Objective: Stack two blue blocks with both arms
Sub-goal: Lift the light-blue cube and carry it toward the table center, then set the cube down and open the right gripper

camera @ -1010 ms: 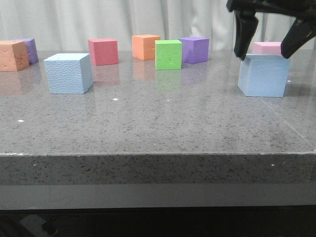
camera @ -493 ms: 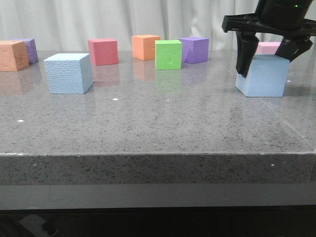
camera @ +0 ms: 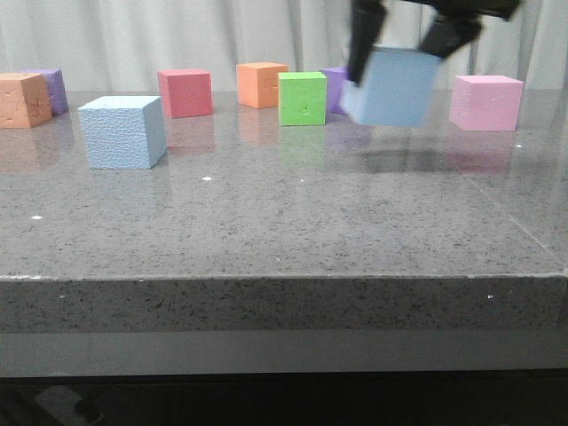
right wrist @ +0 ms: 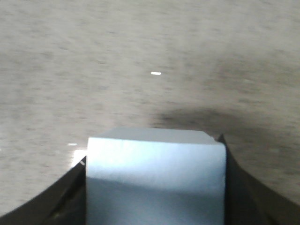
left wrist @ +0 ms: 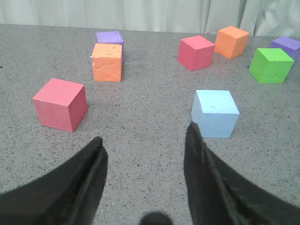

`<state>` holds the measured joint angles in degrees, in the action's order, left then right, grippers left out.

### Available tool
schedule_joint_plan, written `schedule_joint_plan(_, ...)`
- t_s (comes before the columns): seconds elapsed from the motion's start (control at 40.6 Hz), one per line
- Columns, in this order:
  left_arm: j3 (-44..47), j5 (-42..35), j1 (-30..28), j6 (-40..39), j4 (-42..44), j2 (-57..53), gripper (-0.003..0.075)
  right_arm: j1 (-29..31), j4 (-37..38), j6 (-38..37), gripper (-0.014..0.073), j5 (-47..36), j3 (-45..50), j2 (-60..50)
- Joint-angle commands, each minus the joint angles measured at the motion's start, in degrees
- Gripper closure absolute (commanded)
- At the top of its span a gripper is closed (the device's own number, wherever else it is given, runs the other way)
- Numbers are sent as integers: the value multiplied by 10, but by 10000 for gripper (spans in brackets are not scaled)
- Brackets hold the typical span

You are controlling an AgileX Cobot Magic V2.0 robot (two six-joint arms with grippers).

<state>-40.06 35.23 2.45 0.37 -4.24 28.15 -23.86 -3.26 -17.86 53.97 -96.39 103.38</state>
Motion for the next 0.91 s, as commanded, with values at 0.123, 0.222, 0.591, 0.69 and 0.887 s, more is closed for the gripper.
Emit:
schedule_joint_plan(0.123, -18, -49, 2, -4, -5, 6, 357, -83, 138, -154, 210, 41, -101, 42)
schedule_joint_plan(0.222, -18, -49, 2, -4, -5, 6, 357, -102, 184, -204, 209, 49, -118, 64)
schedule_joint_plan(0.591, -18, -49, 2, -4, -5, 6, 357, -105, 181, -217, -65, 41, -119, 79)
schedule_joint_plan(0.69, -18, -49, 2, -4, -5, 6, 357, -105, 165, -218, -53, 39, -121, 77)
schedule_joint_plan(0.887, -18, -49, 2, -4, -5, 6, 357, -102, 159, -163, -53, 58, -145, 50)
